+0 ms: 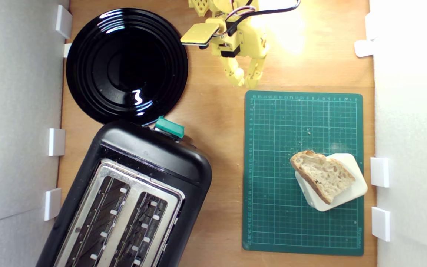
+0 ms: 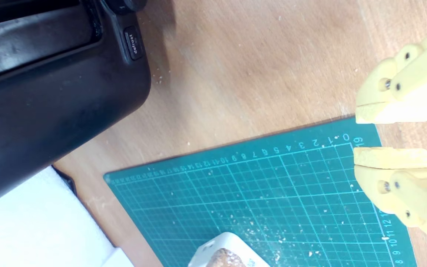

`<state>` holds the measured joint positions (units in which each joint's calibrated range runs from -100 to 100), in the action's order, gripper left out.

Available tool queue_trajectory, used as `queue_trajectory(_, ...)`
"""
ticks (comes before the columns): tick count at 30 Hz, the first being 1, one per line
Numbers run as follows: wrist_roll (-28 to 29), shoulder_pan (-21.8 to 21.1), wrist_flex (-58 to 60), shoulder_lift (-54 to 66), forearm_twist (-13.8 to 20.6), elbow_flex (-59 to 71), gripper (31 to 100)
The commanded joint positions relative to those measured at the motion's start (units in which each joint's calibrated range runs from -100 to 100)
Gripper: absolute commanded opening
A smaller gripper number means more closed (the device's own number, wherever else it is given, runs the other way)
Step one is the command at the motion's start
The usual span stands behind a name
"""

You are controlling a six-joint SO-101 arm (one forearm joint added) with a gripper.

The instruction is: Pick bread and place in toaster

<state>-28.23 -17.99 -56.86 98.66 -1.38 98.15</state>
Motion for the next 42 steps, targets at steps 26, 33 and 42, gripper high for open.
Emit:
queue_trajectory(26, -0.05, -0.95, 1.49, -0.07, -0.25, 0.22, 60.0)
queue_trajectory(33, -0.15, -0.87, 1.49, -0.15, -0.35, 0.12, 60.0)
queue_trajectory(42, -0.21, -1.03, 1.57, -0.15, -1.16, 0.12, 55.8)
